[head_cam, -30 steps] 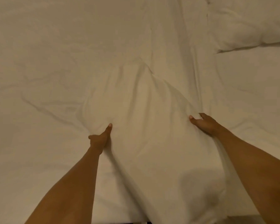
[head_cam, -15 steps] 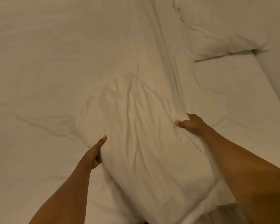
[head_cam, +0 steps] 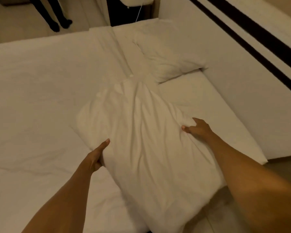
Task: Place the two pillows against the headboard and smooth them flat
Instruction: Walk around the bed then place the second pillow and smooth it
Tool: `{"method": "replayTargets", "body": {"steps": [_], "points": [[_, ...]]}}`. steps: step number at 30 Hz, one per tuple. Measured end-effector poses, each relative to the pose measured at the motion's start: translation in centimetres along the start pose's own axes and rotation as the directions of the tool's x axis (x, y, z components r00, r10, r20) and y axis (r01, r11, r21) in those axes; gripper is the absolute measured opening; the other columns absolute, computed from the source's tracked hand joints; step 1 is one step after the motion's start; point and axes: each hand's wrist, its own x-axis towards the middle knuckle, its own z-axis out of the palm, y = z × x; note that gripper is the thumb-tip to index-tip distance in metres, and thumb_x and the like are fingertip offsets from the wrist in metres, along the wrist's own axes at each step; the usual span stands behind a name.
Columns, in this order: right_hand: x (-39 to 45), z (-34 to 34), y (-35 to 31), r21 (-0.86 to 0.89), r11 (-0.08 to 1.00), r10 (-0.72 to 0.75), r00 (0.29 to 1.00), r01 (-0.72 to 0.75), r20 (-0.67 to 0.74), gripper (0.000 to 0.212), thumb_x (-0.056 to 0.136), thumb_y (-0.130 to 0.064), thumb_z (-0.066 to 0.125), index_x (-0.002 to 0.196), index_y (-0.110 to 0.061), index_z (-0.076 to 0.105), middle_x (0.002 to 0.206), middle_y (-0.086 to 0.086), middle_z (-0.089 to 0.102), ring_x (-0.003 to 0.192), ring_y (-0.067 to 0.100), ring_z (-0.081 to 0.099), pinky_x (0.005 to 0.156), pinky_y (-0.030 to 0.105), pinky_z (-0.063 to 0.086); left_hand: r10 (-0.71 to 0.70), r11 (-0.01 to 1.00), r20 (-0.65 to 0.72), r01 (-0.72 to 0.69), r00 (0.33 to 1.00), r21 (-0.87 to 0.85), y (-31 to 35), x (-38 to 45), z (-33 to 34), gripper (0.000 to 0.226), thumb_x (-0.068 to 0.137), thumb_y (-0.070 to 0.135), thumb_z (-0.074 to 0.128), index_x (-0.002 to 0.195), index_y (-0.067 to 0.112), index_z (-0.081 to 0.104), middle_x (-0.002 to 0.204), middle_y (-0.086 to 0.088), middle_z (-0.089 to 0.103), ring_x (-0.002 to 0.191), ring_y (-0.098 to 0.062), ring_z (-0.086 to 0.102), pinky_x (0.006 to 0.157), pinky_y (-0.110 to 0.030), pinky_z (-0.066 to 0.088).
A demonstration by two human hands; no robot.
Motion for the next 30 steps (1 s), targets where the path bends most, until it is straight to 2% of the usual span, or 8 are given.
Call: {"method": "replayTargets", "body": {"steps": [6, 10, 13, 16, 19, 23, 28, 30], "points": [[-2.2, -6.8, 2.4, 0.07, 0.998, 0.014, 0.994, -0.006, -0.11, 0.059, 0.079, -0.045, 0.072, 0.127, -0.015, 0.058, 0.129, 0.009, 0.062, 0.119, 0.032, 0.056, 0.083, 0.03, 0.037, 0.071, 0.995, 0.082, -0.076, 0.994, 0.057, 2.9, -2.4, 6.6, 0.083, 0.079, 0.041, 0.076, 0.147, 0.012, 0.039, 0.145, -0.009, 0.051, 0.131, -0.032, 0.049, 0.105, -0.056, 0.043], [-3.4, -11.4, 4.8, 0.114, 0.993, 0.03, 0.984, -0.01, -0.174, 0.063, 0.078, -0.046, 0.073, 0.13, -0.014, 0.056, 0.133, 0.01, 0.06, 0.122, 0.032, 0.054, 0.088, 0.032, 0.039, 0.094, 0.99, 0.13, -0.107, 0.987, 0.092, 3.2, -3.4, 11.9, 0.083, 0.078, 0.043, 0.076, 0.146, 0.011, 0.041, 0.144, -0.009, 0.052, 0.13, -0.031, 0.05, 0.106, -0.052, 0.044], [-3.9, -14.4, 7.0, 0.164, 0.986, 0.056, 0.977, -0.022, -0.204, 0.066, 0.078, -0.046, 0.073, 0.134, -0.015, 0.054, 0.137, 0.008, 0.057, 0.126, 0.031, 0.052, 0.097, 0.034, 0.041, 0.111, 0.987, 0.147, -0.126, 0.983, 0.097, 3.3, -3.7, 16.1, 0.086, 0.077, 0.043, 0.077, 0.148, 0.01, 0.039, 0.146, -0.009, 0.049, 0.134, -0.032, 0.046, 0.108, -0.051, 0.042], [-3.3, -16.7, 9.3, 0.189, 0.982, 0.069, 0.969, -0.024, -0.236, 0.061, 0.08, -0.044, 0.073, 0.131, -0.015, 0.055, 0.133, 0.008, 0.059, 0.122, 0.031, 0.054, 0.093, 0.033, 0.042, 0.118, 0.981, 0.188, -0.143, 0.975, 0.13, 3.7, -3.3, 20.3, 0.085, 0.077, 0.044, 0.076, 0.146, 0.009, 0.041, 0.146, -0.009, 0.05, 0.134, -0.031, 0.046, 0.11, -0.051, 0.039], [-2.3, -18.3, 11.3, 0.203, 0.978, 0.093, 0.96, -0.039, -0.265, 0.054, 0.081, -0.04, 0.072, 0.126, -0.013, 0.058, 0.127, 0.01, 0.062, 0.117, 0.031, 0.057, 0.09, 0.033, 0.043, 0.118, 0.974, 0.214, -0.155, 0.97, 0.165, 4.2, -2.2, 24.1, 0.079, 0.077, 0.043, 0.076, 0.142, 0.009, 0.047, 0.141, -0.009, 0.055, 0.128, -0.03, 0.051, 0.107, -0.049, 0.043], [0.2, -19.9, 13.3, 0.22, 0.974, 0.119, 0.955, -0.059, -0.273, 0.05, 0.083, -0.039, 0.071, 0.123, -0.012, 0.06, 0.123, 0.01, 0.064, 0.114, 0.031, 0.058, 0.098, 0.04, 0.045, 0.115, 0.974, 0.254, -0.159, 0.96, 0.159, 4.8, 0.3, 28.1, 0.072, 0.076, 0.039, 0.078, 0.136, 0.009, 0.052, 0.133, -0.008, 0.061, 0.107, -0.027, 0.058, 0.089, -0.042, 0.048], [5.8, -21.1, 15.3, 0.241, 0.966, 0.162, 0.943, -0.091, -0.291, 0.046, 0.083, -0.037, 0.071, 0.119, -0.01, 0.06, 0.119, 0.011, 0.065, 0.111, 0.032, 0.058, 0.097, 0.04, 0.045, 0.058, 0.967, 0.292, -0.126, 0.955, 0.219, 5.4, 5.3, 32.8, 0.059, 0.075, 0.043, 0.078, 0.122, 0.012, 0.063, 0.124, -0.007, 0.067, 0.11, -0.027, 0.06, 0.104, -0.043, 0.045], [8.5, -21.2, 16.3, 0.249, 0.963, 0.179, 0.938, -0.105, -0.296, 0.045, 0.083, -0.036, 0.071, 0.119, -0.01, 0.061, 0.119, 0.012, 0.065, 0.111, 0.032, 0.058, 0.098, 0.042, 0.045, 0.041, 0.96, 0.301, -0.121, 0.953, 0.253, 5.6, 7.7, 34.6, 0.064, 0.075, 0.045, 0.078, 0.125, 0.009, 0.063, 0.117, -0.008, 0.07, 0.11, -0.027, 0.063, 0.106, -0.043, 0.044]]}}
